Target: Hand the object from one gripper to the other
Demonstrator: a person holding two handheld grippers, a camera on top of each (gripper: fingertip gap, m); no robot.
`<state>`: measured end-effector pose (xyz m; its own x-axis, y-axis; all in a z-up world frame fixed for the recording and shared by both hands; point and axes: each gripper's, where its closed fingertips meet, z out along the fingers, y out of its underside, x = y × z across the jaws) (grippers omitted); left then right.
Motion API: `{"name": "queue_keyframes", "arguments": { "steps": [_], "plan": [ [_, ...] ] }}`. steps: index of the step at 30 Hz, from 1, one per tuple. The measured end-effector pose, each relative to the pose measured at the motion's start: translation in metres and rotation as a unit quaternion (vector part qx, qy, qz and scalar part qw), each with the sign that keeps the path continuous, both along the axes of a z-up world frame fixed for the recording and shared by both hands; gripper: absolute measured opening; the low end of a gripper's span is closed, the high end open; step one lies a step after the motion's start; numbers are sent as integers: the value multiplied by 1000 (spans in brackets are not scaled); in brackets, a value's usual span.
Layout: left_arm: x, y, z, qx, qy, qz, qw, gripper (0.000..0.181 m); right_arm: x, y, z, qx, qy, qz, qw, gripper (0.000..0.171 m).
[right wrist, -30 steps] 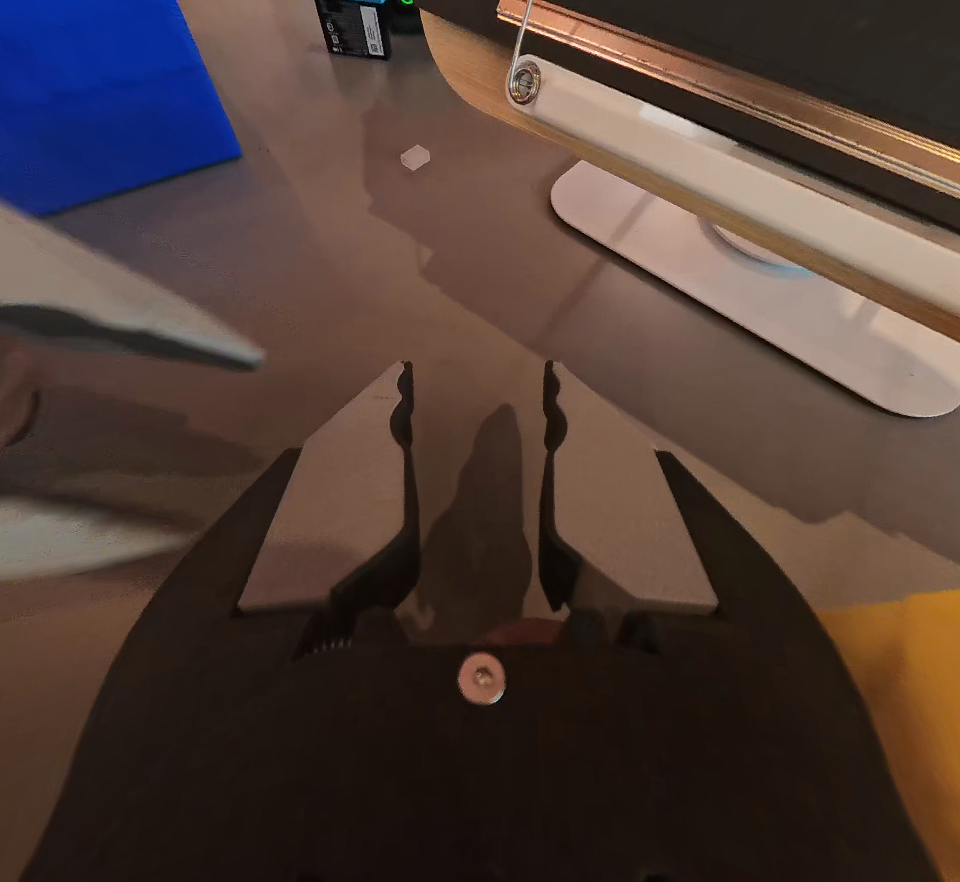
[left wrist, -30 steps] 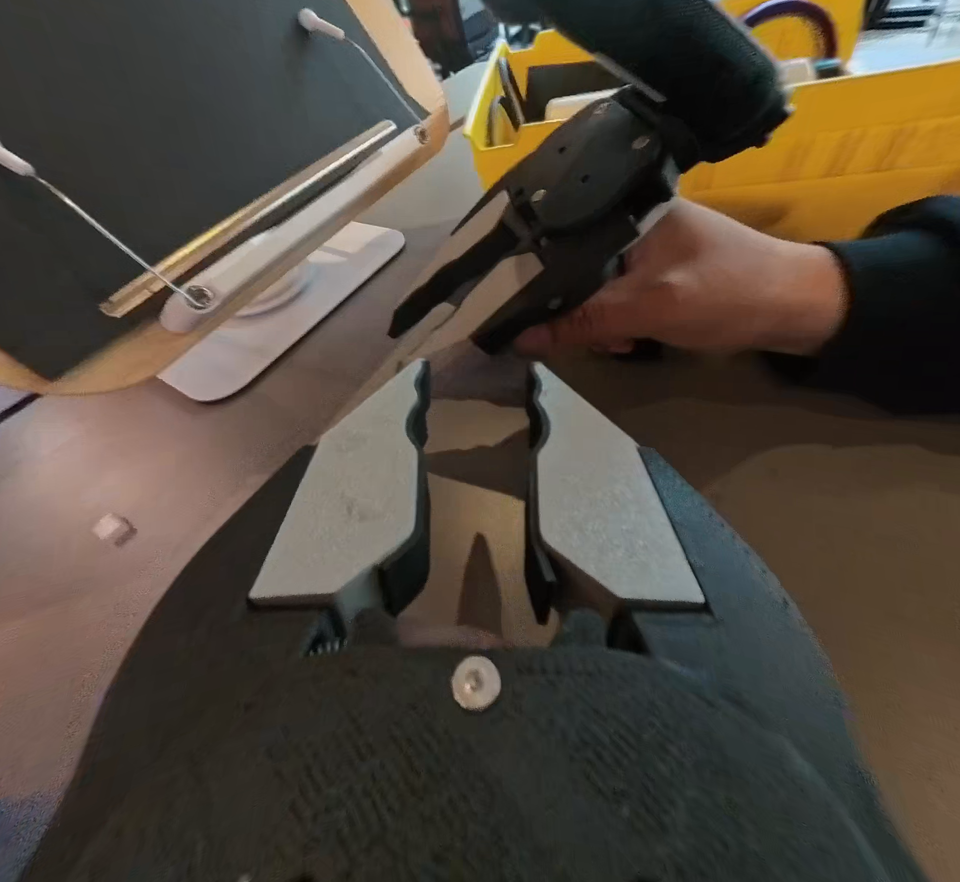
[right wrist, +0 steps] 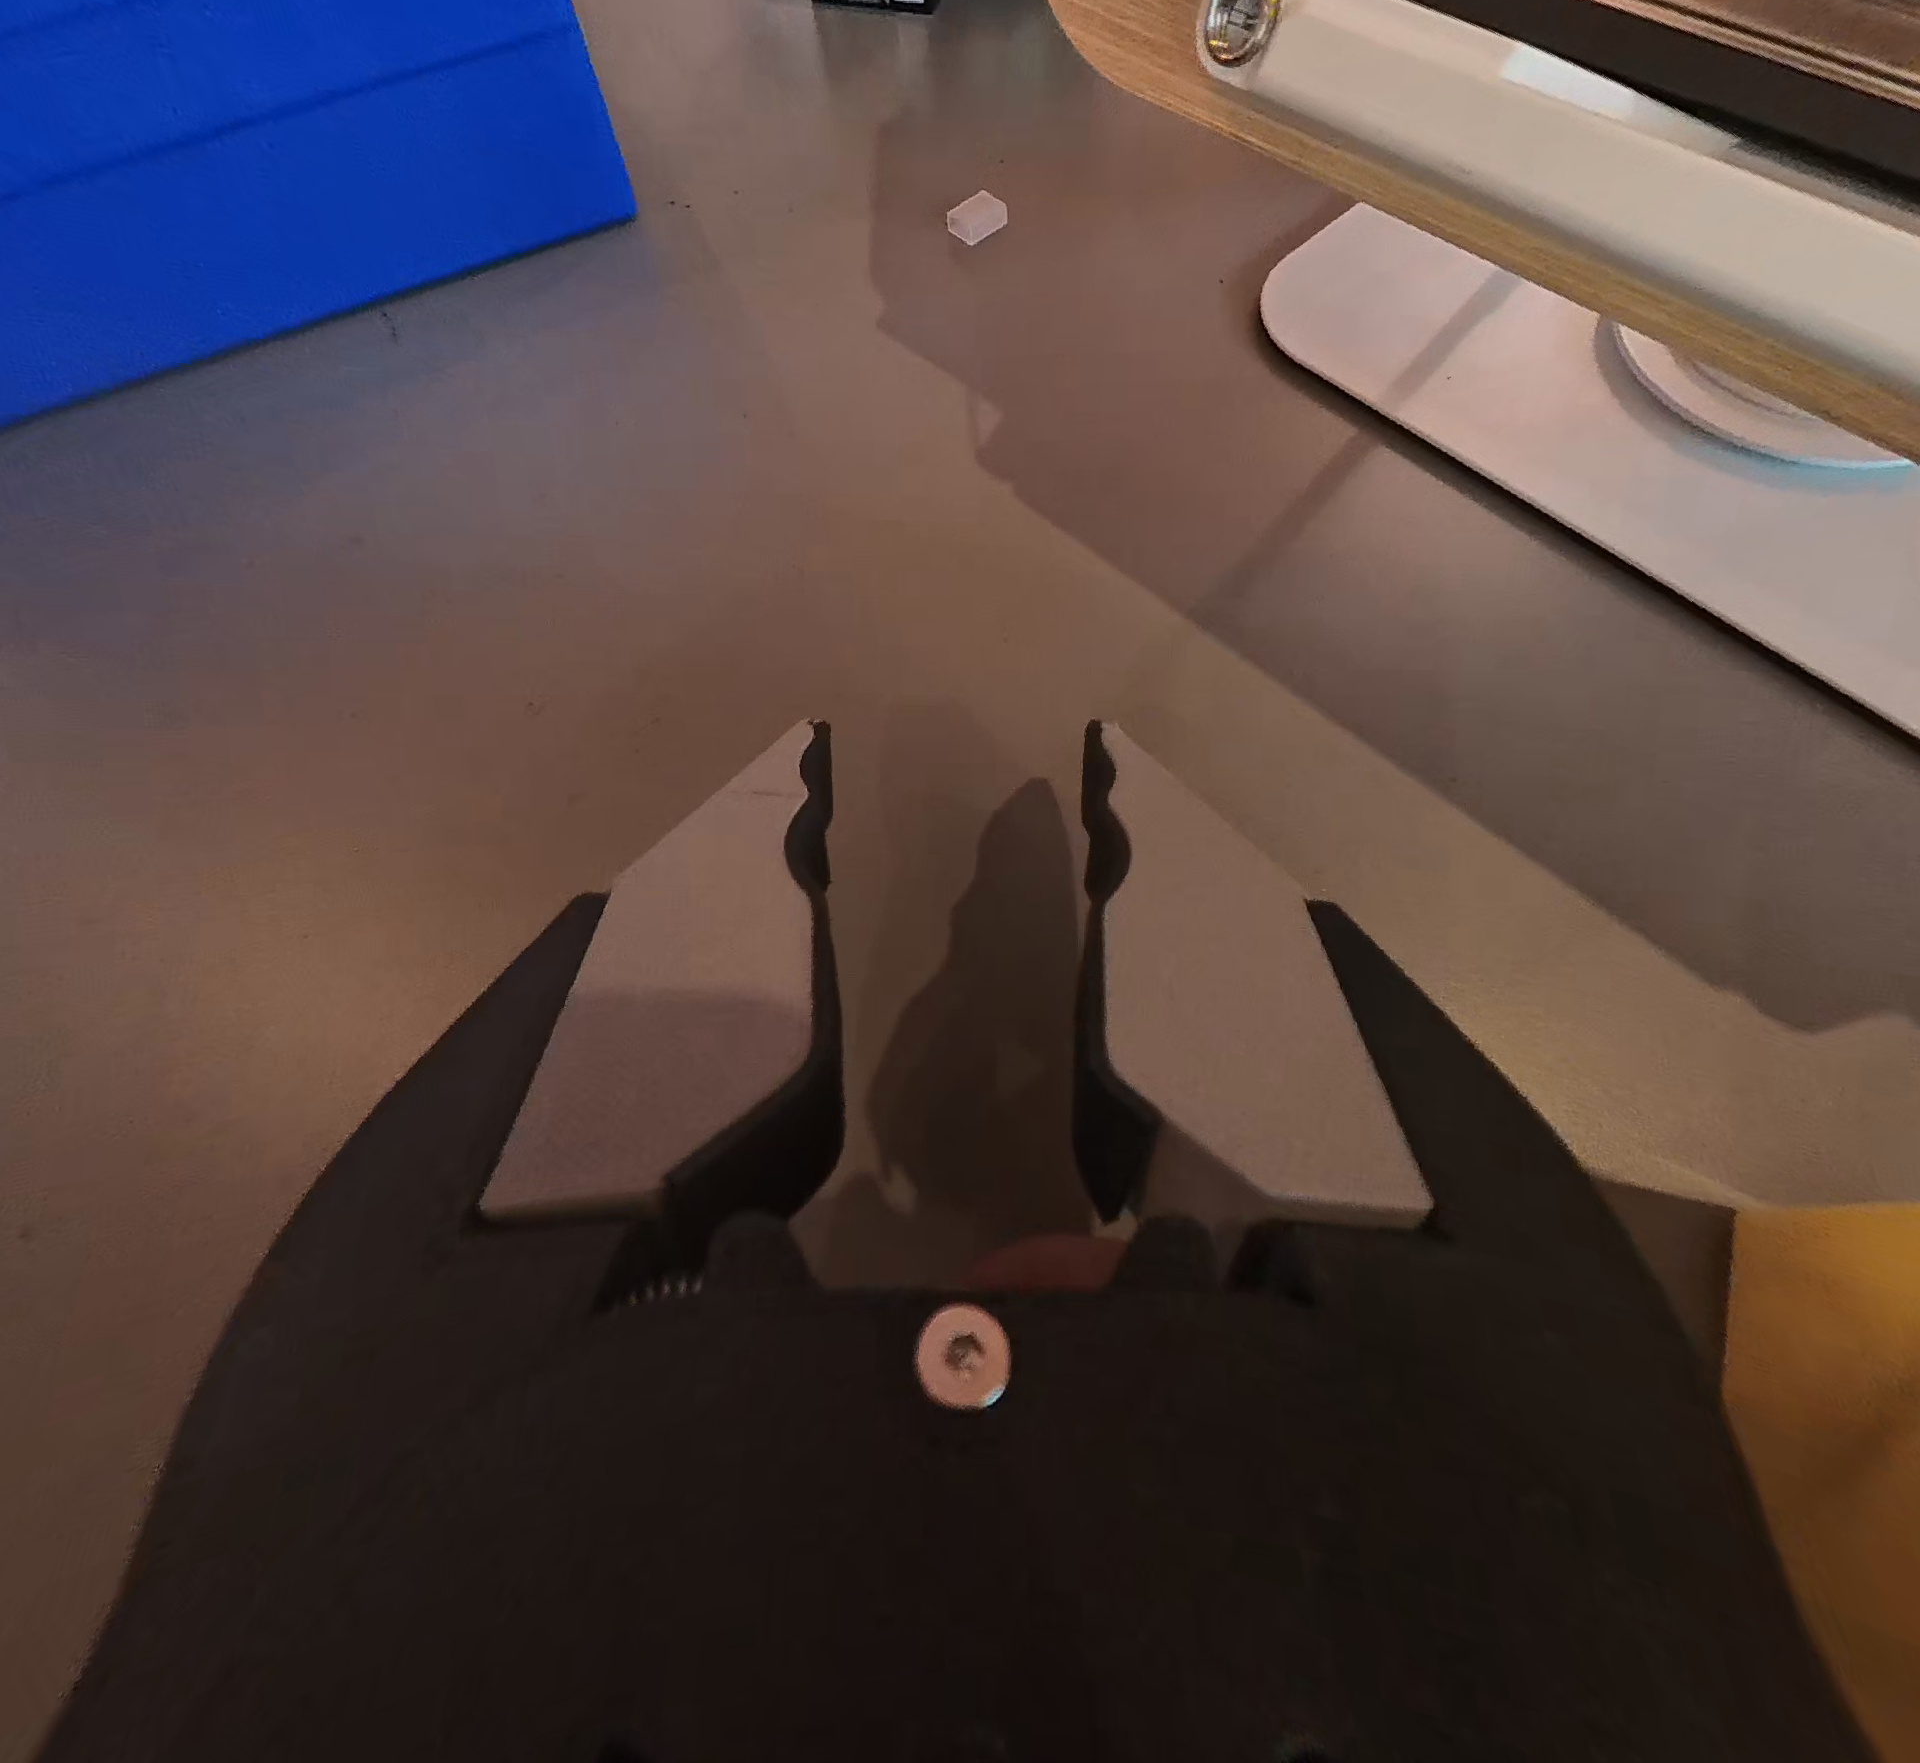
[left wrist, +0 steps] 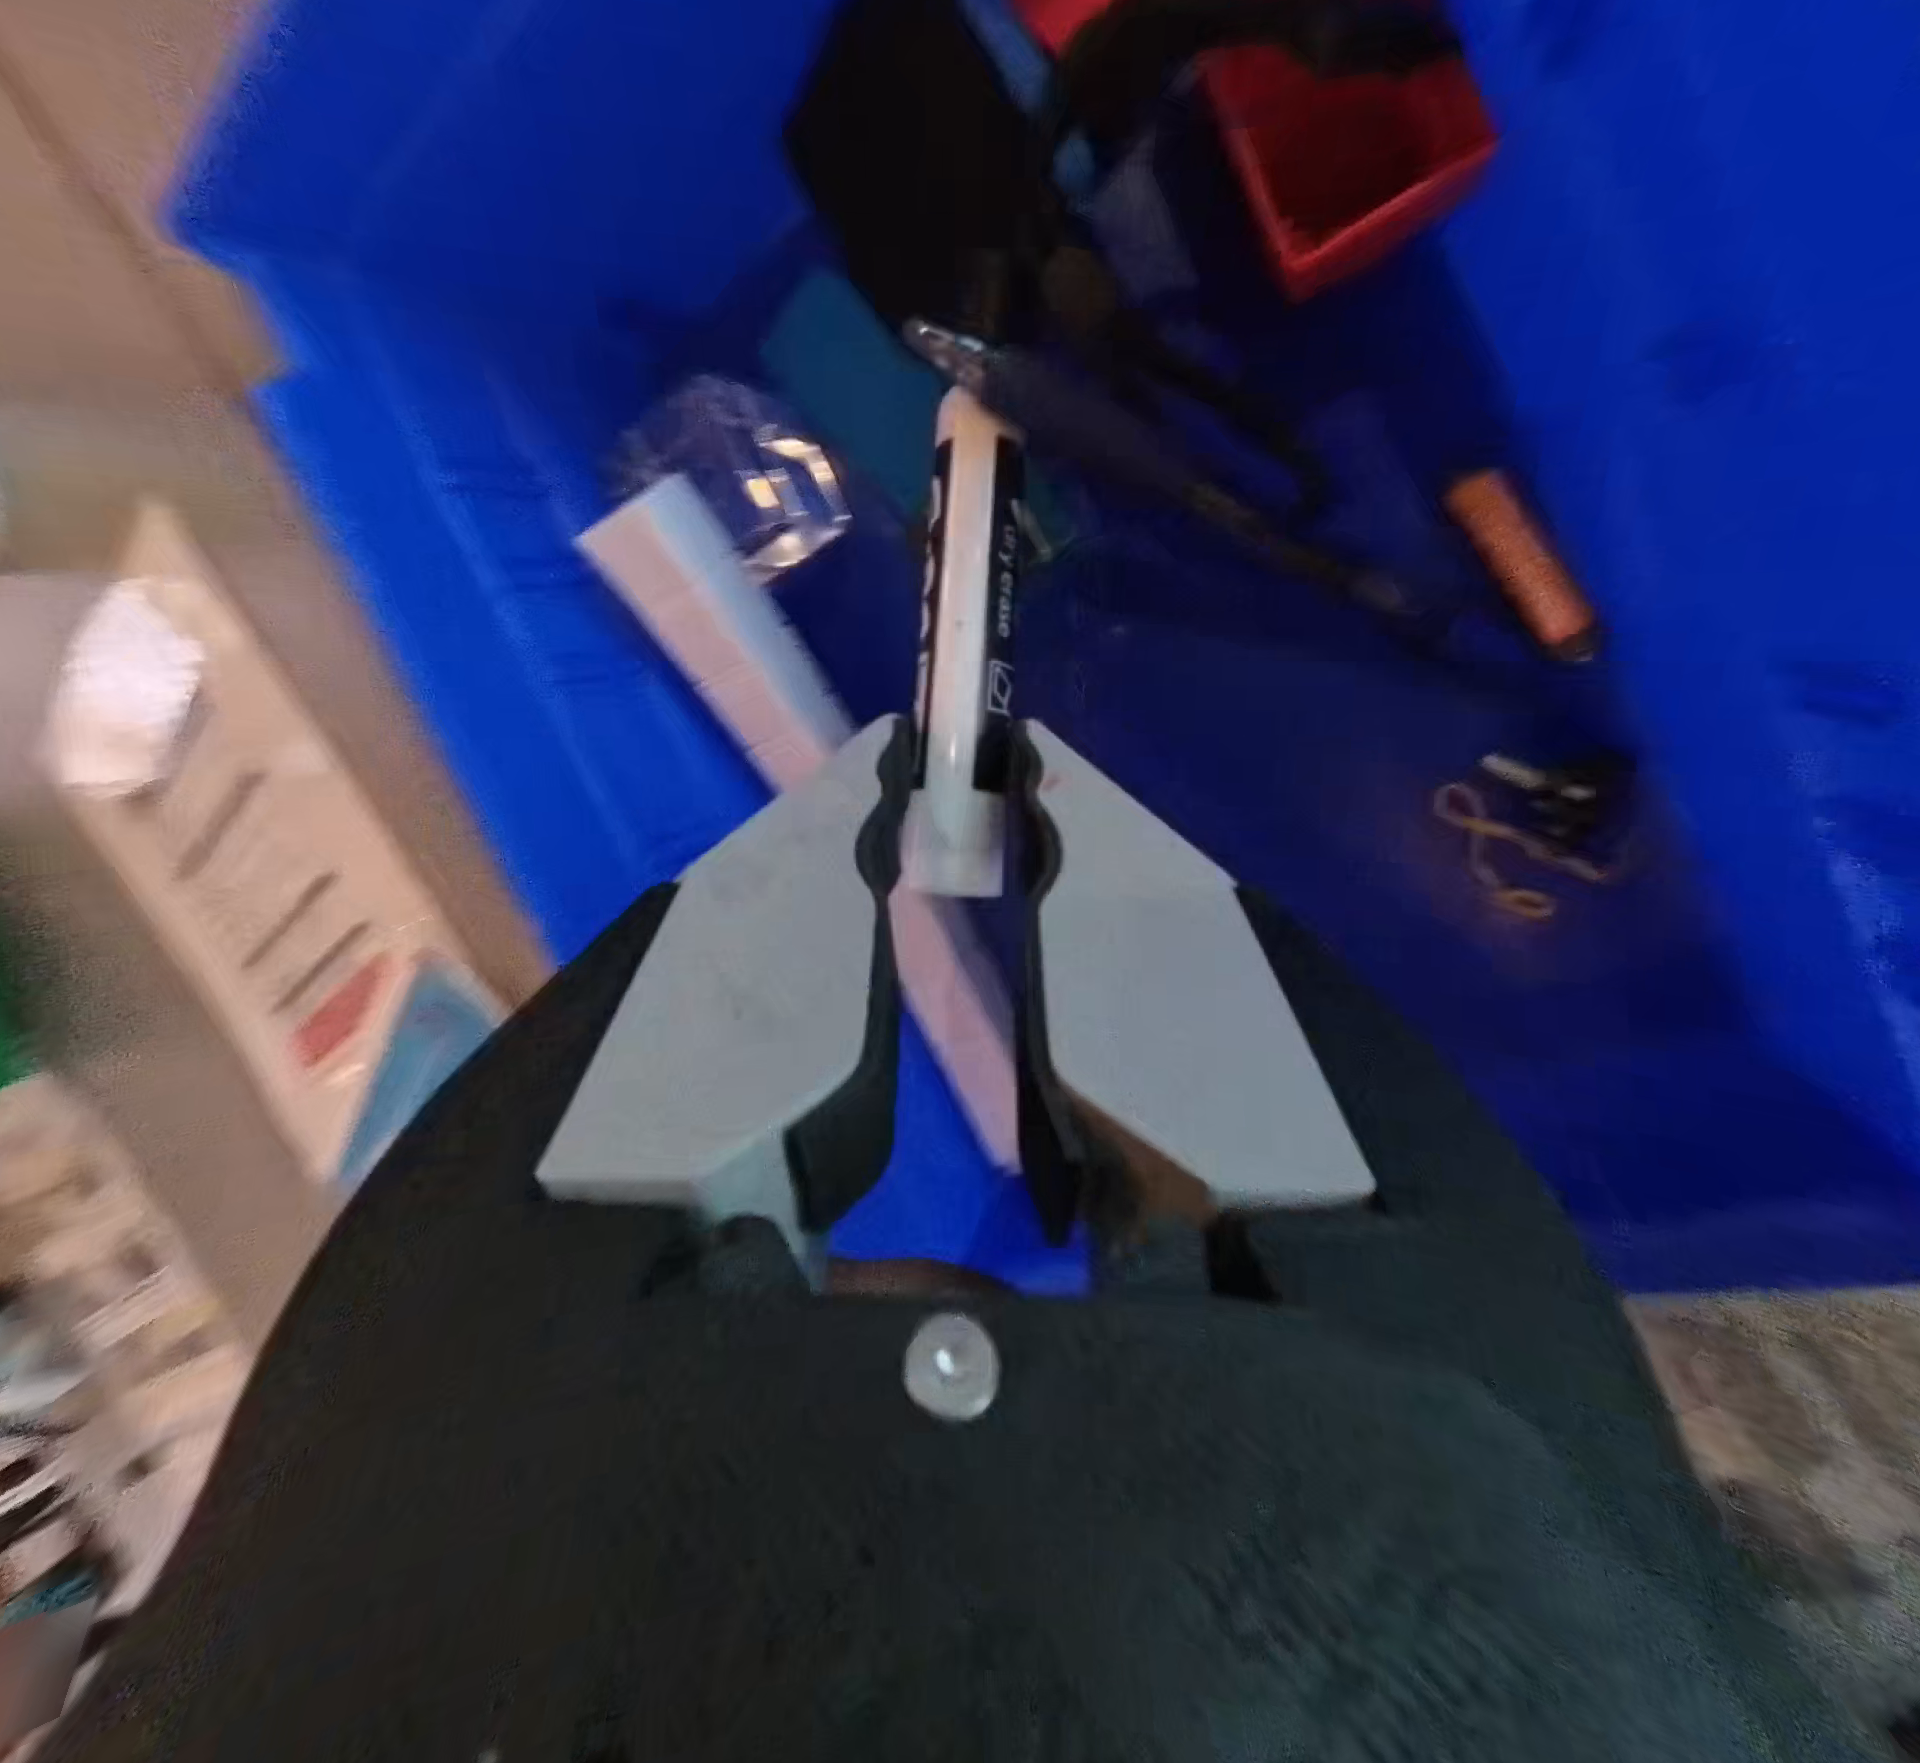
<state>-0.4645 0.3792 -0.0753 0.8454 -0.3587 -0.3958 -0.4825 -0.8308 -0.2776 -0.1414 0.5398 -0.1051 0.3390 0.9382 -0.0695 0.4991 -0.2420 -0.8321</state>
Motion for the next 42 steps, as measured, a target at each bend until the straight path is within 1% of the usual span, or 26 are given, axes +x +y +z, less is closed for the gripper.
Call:
{"name": "queue_keyframes", "arguments": {
  "steps": [1, 4, 5, 6, 7, 8, 10, 12, 15, 17, 19, 21, 22, 23, 25, 27, 28, 30, 31, 33, 35, 37, 38, 39, 41, 42],
  "plan": [
    [-13, -2, 25, 18, 56, 5, 998, 16, 0, -1, 0, 1, -2, 2, 1000, 44],
    [-38, -7, 108, 74, 202, 14, 976, 17, -1, -2, -2, 3, -9, 6, 1000, 44],
    [-39, -6, 134, 101, 238, 14, 966, 17, -1, -2, -2, 4, -9, 6, 1000, 44],
    [-33, -3, 157, 134, 250, 10, 959, 17, -1, -2, -1, 7, -6, 8, 1000, 44],
    [-17, 3, 173, 172, 228, -1, 958, 17, -2, -5, 2, 9, 4, 15, 1000, 44],
    [10, 14, 183, 218, 173, -21, 960, 17, -5, -9, 8, 9, 26, 28, 999, 46],
    [78, 32, 194, 294, 14, -70, 953, 16, -13, -23, 29, -4, 98, 59, 993, 48],
    [139, 47, 188, 328, -94, -113, 933, 16, -17, -40, 52, -42, 170, 98, 980, 54],
    [228, 67, 149, 338, -234, -162, 897, 16, -11, -58, 94, -84, 282, 155, 943, 63],
    [272, 85, 122, 337, -268, -184, 884, 16, 0, -63, 121, -102, 346, 180, 915, 68],
    [301, 104, 105, 339, -294, -202, 871, 16, 12, -51, 136, -95, 378, 160, 907, 61],
    [332, 114, 97, 330, -367, -248, 834, 16, 20, -34, 138, -82, 378, 123, 914, 56],
    [341, 120, 91, 330, -379, -261, 824, 16, 22, -29, 137, -80, 372, 113, 918, 57],
    [347, 127, 82, 320, -385, -271, 822, 16, 24, -27, 137, -79, 371, 109, 919, 56],
    [364, 133, 72, 308, -426, -296, 798, 16, 25, -22, 136, -79, 368, 99, 921, 48],
    [371, 142, 66, 313, -449, -301, 781, 16, 23, -15, 127, -83, 349, 81, 930, 41],
    [371, 147, 66, 323, -457, -299, 773, 16, 22, -13, 123, -85, 340, 74, 934, 41],
    [366, 155, 66, 347, -478, -285, 755, 15, 21, -10, 120, -86, 335, 64, 936, 43],
    [362, 158, 64, 346, -492, -278, 749, 15, 21, -10, 120, -85, 337, 62, 935, 45],
    [354, 162, 62, 344, -503, -265, 747, 16, 20, -8, 118, -82, 338, 54, 936, 48],
    [341, 164, 63, 369, -509, -242, 739, 15, 19, -5, 115, -67, 339, 41, 938, 49],
    [329, 166, 69, 394, -540, -203, 716, 15, 16, -2, 107, -42, 322, 27, 945, 50],
    [323, 167, 72, 417, -538, -191, 707, 16, 15, 1, 103, -23, 309, 16, 951, 51],
    [322, 167, 72, 433, -523, -194, 708, 16, 15, 4, 99, 0, 297, 7, 955, 52],
    [330, 164, 69, 440, -490, -217, 720, 16, 14, 6, 96, 36, 279, 3, 960, 54],
    [333, 163, 71, 447, -487, -220, 717, 16, 13, 6, 95, 46, 274, 2, 961, 55]
  ]
}}
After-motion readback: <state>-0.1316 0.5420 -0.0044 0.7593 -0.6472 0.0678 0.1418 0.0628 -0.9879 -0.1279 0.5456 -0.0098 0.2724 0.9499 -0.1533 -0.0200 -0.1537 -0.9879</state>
